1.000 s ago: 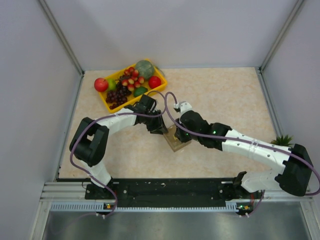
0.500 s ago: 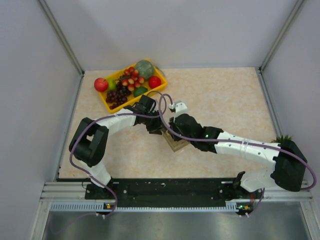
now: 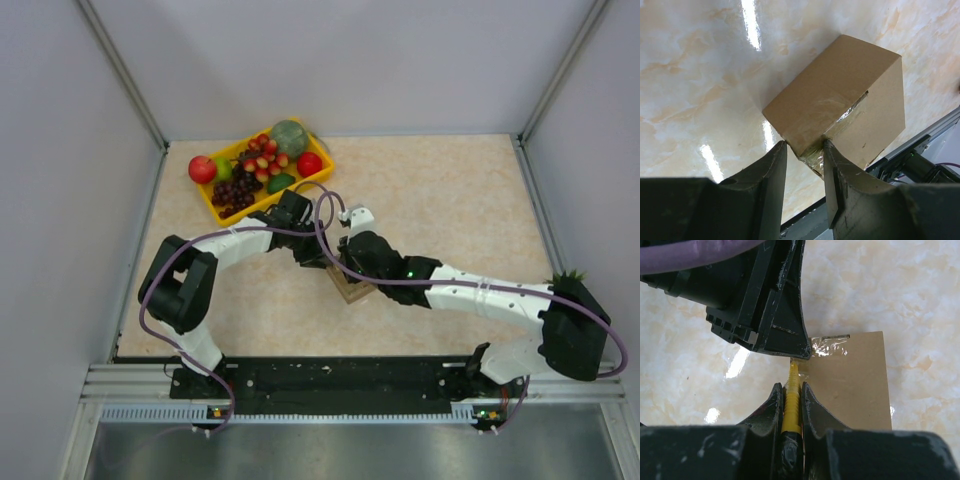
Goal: Unpack the express box
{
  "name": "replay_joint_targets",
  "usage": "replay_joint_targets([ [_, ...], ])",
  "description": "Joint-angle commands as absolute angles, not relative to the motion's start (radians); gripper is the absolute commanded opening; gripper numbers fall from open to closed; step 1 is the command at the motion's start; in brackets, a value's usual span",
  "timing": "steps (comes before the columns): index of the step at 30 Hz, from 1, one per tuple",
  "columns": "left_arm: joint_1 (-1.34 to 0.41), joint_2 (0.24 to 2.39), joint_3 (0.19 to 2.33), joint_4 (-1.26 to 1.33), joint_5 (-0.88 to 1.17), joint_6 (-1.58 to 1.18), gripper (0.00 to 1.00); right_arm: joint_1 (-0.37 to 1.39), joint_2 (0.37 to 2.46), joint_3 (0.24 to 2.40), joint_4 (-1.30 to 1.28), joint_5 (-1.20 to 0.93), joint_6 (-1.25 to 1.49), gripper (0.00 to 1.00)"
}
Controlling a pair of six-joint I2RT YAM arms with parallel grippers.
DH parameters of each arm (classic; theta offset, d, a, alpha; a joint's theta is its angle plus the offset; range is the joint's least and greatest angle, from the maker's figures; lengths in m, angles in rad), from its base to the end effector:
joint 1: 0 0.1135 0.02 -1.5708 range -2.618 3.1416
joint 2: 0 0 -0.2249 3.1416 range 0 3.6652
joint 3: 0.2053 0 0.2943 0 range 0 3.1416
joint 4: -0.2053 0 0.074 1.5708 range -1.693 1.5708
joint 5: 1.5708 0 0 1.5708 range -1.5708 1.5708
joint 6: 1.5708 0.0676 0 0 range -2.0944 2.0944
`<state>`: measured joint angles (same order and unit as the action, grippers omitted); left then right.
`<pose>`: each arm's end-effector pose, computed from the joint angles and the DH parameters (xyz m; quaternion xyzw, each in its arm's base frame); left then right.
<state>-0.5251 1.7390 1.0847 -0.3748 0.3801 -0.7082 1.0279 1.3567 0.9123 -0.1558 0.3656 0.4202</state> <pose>0.3277 -0.2189 0.0903 -0.0362 0.9469 -0.3004 0.1091 0.2125 0.3054 0.1861 -0.1793 0.8553 0.1834 0.4501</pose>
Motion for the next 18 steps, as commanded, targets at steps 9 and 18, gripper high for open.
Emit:
replay_joint_targets([
  [9, -0.522, 1.838, 1.035, -0.508, 0.150, -0.641, 0.36, 1.042, 1.371, 0.903, -0.127, 0.348, 0.443, 0.00],
  [18, -0.522, 1.844, 1.039, -0.509, 0.146, -0.643, 0.36, 1.046, 1.358, 0.891, -0.176, 0.347, 0.471, 0.00],
])
